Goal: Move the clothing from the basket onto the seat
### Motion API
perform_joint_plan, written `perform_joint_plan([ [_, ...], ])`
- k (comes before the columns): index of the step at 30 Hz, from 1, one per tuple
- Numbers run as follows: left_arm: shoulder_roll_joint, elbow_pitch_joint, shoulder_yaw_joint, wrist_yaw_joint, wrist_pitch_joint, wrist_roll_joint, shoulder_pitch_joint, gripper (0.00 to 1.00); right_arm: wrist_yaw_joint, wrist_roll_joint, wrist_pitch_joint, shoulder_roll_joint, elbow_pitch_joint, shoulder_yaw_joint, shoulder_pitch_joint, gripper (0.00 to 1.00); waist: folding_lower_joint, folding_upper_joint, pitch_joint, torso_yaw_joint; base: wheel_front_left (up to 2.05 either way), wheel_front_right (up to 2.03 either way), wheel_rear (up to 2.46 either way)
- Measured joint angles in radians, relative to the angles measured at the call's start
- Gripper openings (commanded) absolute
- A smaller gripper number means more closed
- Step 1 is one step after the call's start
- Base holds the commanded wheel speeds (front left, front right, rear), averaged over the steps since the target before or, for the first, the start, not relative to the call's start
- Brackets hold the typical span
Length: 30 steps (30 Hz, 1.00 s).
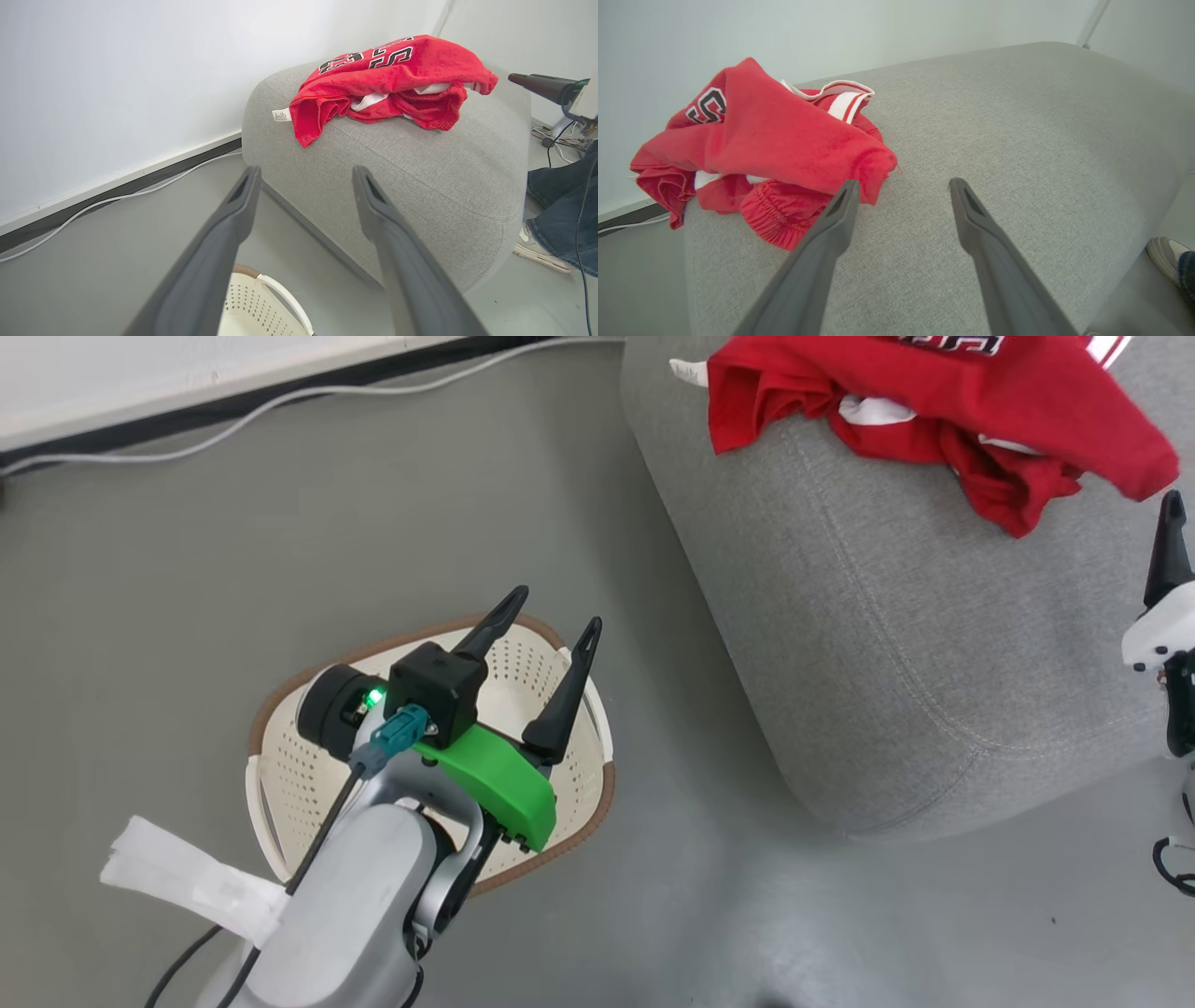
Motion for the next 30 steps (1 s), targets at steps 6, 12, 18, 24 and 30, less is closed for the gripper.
perform_joint_plan([
  [6, -0.012, 0.023, 0.004, 0.0, -0.021, -0.017, 0.021, 1.0, 0.001, -0.01, -0.001, -0.001, -0.072, -0.007, 0.014, 1.0, 0.0, 0.0, -0.04, -0.001, 0.0, 0.0, 0.0],
  [12, -0.027, 0.054, 0.013, -0.003, -0.053, -0.049, 0.043, 1.0, 0.016, -0.036, -0.001, -0.004, -0.134, 0.007, 0.035, 1.0, -0.0001, 0.0, -0.094, 0.013, 0.0, 0.0, 0.0],
  [18, -0.04, 0.089, 0.028, -0.006, -0.082, -0.063, 0.067, 1.0, 0.033, -0.055, -0.001, -0.002, -0.172, 0.03, 0.054, 1.0, 0.0, 0.0, -0.152, 0.047, 0.0, 0.0, 0.0],
  [24, -0.044, 0.13, 0.05, -0.004, -0.106, -0.08, 0.101, 1.0, 0.052, -0.074, -0.001, 0.025, -0.179, 0.064, 0.092, 1.0, 0.0, 0.0, -0.209, 0.102, 0.0, 0.0, 0.0],
  [30, -0.043, 0.168, 0.086, 0.013, -0.125, -0.109, 0.148, 1.0, 0.063, -0.083, -0.001, 0.055, -0.189, 0.095, 0.133, 1.0, -0.0001, 0.0, -0.267, 0.168, 0.0, 0.0, 0.0],
])
